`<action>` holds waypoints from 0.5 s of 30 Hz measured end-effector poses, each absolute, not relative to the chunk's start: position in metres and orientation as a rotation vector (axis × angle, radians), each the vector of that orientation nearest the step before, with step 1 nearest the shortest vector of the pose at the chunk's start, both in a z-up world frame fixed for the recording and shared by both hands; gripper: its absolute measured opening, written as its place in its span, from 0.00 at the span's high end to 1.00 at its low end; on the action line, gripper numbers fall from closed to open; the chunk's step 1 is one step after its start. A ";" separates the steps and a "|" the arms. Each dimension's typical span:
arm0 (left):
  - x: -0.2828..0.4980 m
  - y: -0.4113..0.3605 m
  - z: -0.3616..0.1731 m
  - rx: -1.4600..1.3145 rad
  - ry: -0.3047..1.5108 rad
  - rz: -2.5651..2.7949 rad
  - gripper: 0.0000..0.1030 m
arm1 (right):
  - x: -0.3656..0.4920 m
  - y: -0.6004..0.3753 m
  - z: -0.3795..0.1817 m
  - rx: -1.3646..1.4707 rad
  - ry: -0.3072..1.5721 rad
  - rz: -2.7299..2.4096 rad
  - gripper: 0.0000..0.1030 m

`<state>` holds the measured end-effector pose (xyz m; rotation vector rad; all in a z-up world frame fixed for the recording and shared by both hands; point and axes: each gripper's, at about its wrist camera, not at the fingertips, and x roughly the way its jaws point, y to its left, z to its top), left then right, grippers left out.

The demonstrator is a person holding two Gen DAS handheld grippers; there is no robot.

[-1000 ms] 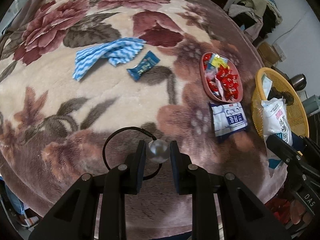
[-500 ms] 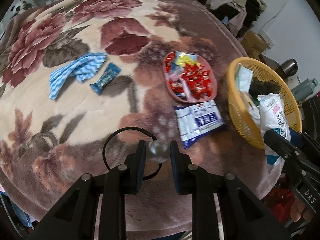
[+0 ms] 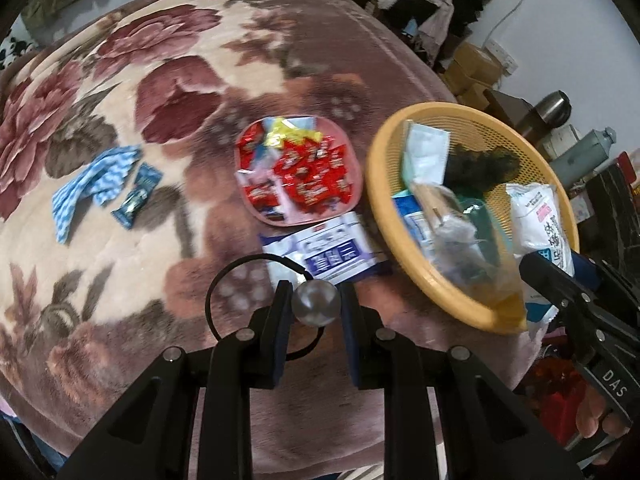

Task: Organize soft objects
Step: 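Carry the gauze pack and hair tie over the yellow basket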

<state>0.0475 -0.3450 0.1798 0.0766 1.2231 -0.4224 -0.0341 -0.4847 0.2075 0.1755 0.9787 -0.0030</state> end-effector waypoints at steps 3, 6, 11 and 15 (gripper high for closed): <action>0.047 -0.359 0.183 0.082 1.219 -0.445 0.77 | -0.035 -0.498 0.208 0.187 0.977 -0.026 0.56; 0.049 -0.375 0.189 0.091 1.210 -0.472 0.77 | -0.036 -0.514 0.209 0.204 0.973 -0.053 0.56; 0.054 -0.404 0.195 0.105 1.201 -0.513 0.77 | -0.038 -0.539 0.212 0.240 0.964 -0.100 0.56; 0.057 -0.426 0.196 0.118 1.200 -0.539 0.77 | -0.039 -0.556 0.213 0.258 0.959 -0.126 0.56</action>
